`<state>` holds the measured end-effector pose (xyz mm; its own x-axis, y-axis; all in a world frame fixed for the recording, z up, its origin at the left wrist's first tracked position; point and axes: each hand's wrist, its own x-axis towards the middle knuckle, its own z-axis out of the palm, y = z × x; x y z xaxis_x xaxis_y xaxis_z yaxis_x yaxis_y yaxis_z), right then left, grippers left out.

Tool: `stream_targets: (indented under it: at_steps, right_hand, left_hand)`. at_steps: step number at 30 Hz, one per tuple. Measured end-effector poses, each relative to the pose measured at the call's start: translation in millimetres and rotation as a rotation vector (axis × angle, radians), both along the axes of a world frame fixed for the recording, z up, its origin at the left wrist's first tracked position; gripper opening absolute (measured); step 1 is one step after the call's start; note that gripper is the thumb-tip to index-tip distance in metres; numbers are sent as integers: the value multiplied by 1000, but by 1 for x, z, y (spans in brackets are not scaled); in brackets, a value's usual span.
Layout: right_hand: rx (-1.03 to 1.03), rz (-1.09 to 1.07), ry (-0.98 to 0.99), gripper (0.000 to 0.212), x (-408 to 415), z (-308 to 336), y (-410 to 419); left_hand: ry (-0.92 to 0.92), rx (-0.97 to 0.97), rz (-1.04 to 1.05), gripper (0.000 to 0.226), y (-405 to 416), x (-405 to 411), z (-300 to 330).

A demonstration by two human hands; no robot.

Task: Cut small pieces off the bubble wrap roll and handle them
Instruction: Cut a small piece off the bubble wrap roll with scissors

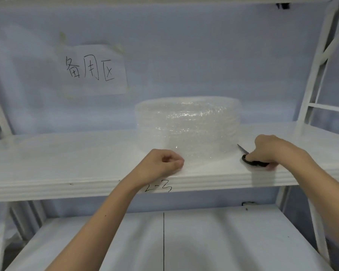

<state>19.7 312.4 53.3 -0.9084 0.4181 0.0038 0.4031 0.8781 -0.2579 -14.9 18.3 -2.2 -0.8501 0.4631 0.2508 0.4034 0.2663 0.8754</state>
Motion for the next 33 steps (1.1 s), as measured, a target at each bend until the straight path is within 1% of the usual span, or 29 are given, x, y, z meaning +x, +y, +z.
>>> stream_targets:
  at_steps: [3, 6, 9, 10, 11, 14, 15, 16, 19, 21, 22, 24, 25, 28, 30, 33]
  right_hand:
    - [-246, -7, 60, 39, 21, 3, 21]
    - [-502, -6, 196, 41, 42, -7, 46]
    - [-705, -11, 298, 32, 55, -26, 60]
    - [-804, -12, 352, 29, 59, -31, 60]
    - [-934, -8, 423, 26, 62, -35, 58]
    - [-1435, 47, 614, 15, 74, -45, 29]
    - [-1547, 89, 644, 11, 76, -50, 17]
    - [-1618, 140, 646, 9, 78, -54, 4]
    - [-1678, 253, 538, 21, 81, -71, -35]
    - [-1700, 333, 411, 35, 83, -83, -58]
    - [-1695, 362, 339, 39, 85, -87, -70]
    - [-1641, 407, 235, 26, 86, -97, -88]
    - [-1618, 433, 191, 25, 83, -102, -93]
    - [-1594, 464, 47, 43, 81, -112, -103]
    - [-1625, 478, -35, 63, 78, -122, -103]
    - [-1691, 501, -117, 75, 74, -140, -102]
  left_hand:
    - [44, -50, 7, 9, -2, 2, -3]
    - [93, -80, 40, 9, -1, 6, -4]
    - [88, -64, 44, 10, -1, 5, -6]
    - [89, -63, 50, 11, 0, 5, -7]
    - [93, -64, 61, 12, 0, 5, -8]
    - [123, -85, 105, 18, 3, 5, -10]
    - [128, -86, 113, 19, 4, 6, -11]
    - [121, -75, 115, 19, 4, 6, -11]
    - [87, -37, 106, 18, 7, 10, -11]
    - [89, -37, 109, 19, 8, 12, -11]
    - [97, -39, 109, 19, 8, 12, -11]
    - [112, -44, 109, 19, 8, 12, -11]
    - [119, -44, 109, 20, 8, 12, -11]
    - [127, -41, 123, 22, 7, 12, -13]
    - [111, -12, 136, 17, 8, 12, -14]
    - [89, 83, 186, 13, 10, 11, -15]
